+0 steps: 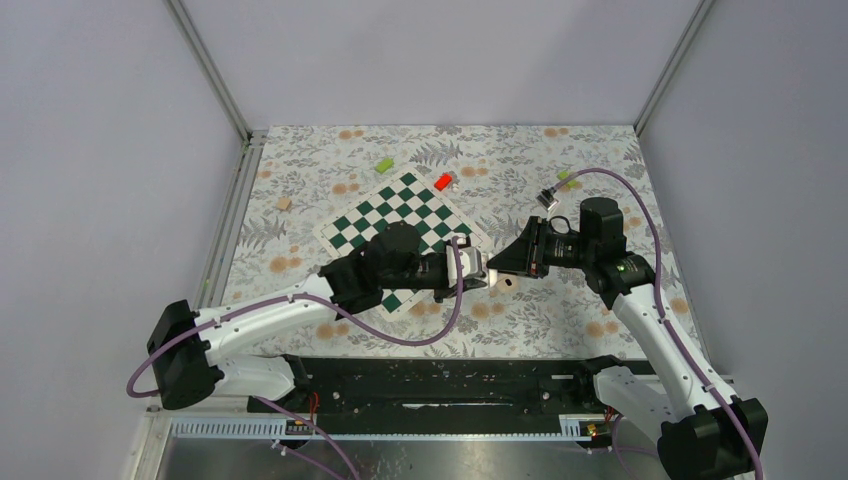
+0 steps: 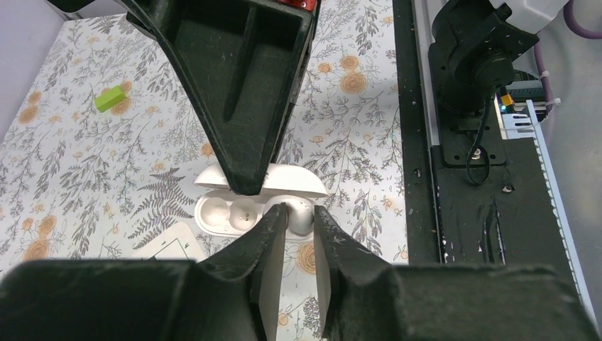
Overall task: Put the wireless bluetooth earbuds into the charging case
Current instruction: Adjust the earbud with the charging case.
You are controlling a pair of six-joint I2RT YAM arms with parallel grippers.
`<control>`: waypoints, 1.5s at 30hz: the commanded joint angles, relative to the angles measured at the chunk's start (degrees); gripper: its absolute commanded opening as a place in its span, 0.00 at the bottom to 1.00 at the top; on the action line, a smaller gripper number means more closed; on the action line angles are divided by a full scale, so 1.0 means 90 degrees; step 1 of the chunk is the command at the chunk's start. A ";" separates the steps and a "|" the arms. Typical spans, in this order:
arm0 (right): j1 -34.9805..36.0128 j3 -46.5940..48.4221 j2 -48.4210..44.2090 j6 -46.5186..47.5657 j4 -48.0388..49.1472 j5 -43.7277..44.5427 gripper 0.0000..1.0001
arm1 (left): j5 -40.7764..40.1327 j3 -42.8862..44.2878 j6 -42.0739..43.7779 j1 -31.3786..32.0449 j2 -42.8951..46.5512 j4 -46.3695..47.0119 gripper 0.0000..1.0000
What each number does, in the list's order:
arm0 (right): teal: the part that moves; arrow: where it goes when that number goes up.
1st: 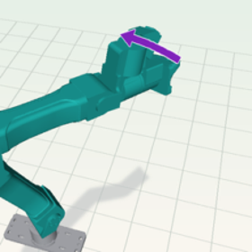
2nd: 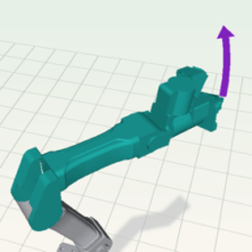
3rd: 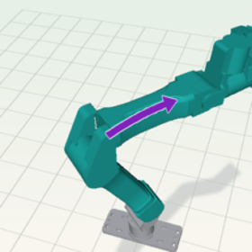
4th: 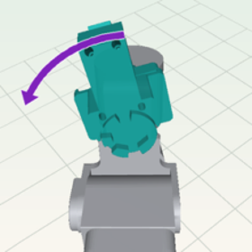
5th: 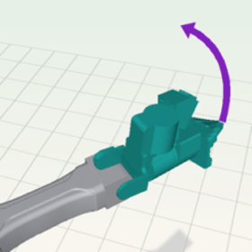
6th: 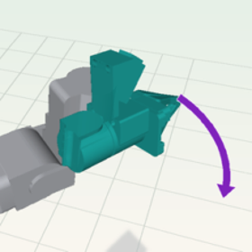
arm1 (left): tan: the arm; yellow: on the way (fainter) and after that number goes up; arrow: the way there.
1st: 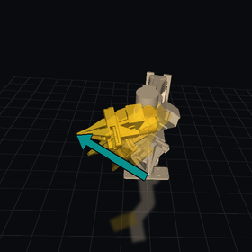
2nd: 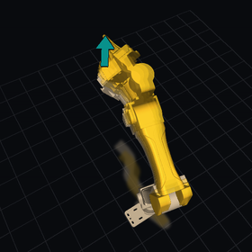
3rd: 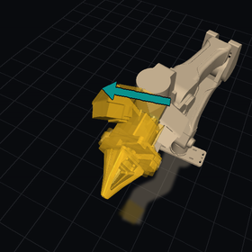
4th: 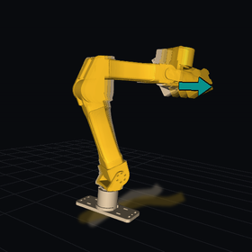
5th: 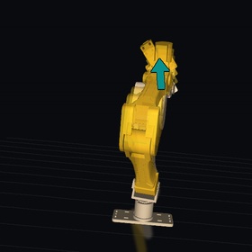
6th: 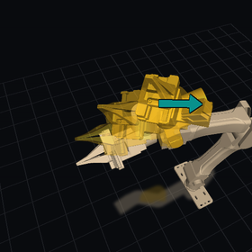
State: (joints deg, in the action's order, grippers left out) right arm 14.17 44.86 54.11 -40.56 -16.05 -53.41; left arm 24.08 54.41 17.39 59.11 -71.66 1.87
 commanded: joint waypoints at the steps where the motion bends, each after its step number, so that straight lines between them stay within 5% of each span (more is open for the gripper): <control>1: -0.0032 0.0252 -0.0068 -0.0065 0.0142 -0.0113 0.00 | 0.0141 0.0177 -0.0059 -0.0006 0.0198 0.0449 0.16; 13: -0.0032 0.0276 -0.0074 -0.0084 0.0138 -0.0103 0.00 | -0.0038 0.0160 -0.0039 -0.0006 0.0295 0.0474 0.18; 19: -0.0032 0.0299 -0.0071 -0.0081 0.0138 -0.0121 0.00 | -0.0187 0.0169 0.0013 -0.0015 0.0296 0.0345 0.31; 28: -0.0032 0.0321 -0.0072 -0.0093 0.0140 -0.0138 0.00 | -0.0042 0.0249 -0.0092 -0.0025 0.0130 0.0304 0.38; 45: -0.0032 0.0305 -0.0087 -0.0089 0.0134 -0.0140 0.00 | 0.0072 0.0323 -0.0362 -0.0034 -0.0158 0.0439 0.30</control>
State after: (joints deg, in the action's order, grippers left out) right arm 14.09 45.15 54.11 -40.99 -16.12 -53.23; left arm 23.59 55.05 15.38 59.00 -73.12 2.96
